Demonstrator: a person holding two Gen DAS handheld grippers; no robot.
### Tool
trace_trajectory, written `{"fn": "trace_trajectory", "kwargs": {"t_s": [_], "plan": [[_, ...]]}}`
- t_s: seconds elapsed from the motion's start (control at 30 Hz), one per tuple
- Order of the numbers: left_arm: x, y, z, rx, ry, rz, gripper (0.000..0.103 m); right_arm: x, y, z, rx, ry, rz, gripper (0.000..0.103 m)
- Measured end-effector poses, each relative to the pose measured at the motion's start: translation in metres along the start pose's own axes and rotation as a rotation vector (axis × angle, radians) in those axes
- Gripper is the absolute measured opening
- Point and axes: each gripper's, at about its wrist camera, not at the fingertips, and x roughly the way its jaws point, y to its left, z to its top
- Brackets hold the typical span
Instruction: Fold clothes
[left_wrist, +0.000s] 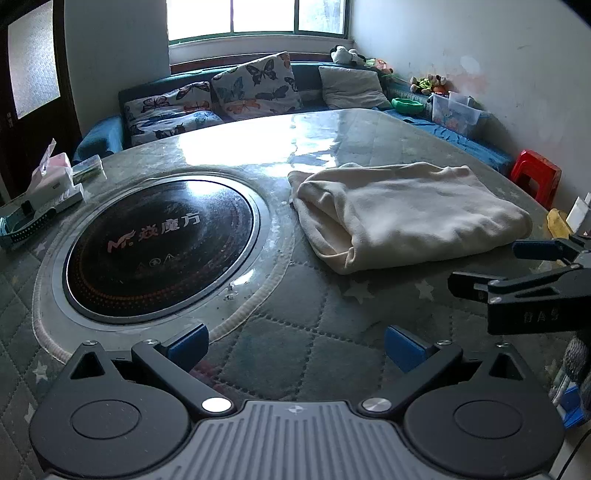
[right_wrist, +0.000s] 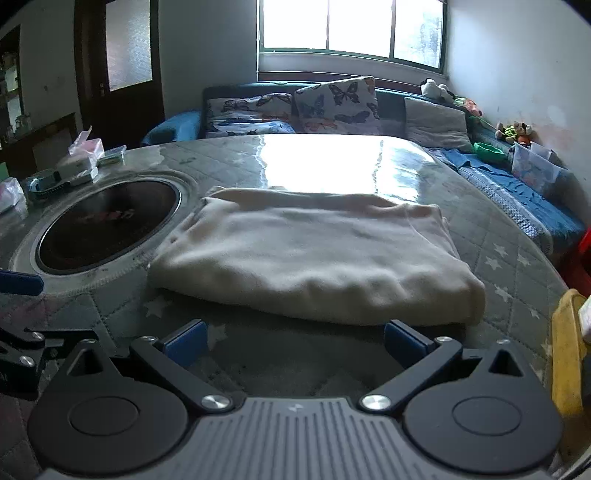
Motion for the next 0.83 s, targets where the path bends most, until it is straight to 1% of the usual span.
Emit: {"fn": "trace_trajectory", "kwargs": {"t_s": [0.43, 0.83], "plan": [[-0.009, -0.010, -0.008, 0.013, -0.014, -0.019, 0.103, -0.010, -0.002, -0.016, 0.032, 0.006, -0.027, 0.103], [-0.016, -0.020, -0.011, 0.032, -0.031, -0.036, 0.103, -0.017, -0.004, -0.025, 0.046, 0.009, -0.031, 0.103]]}}
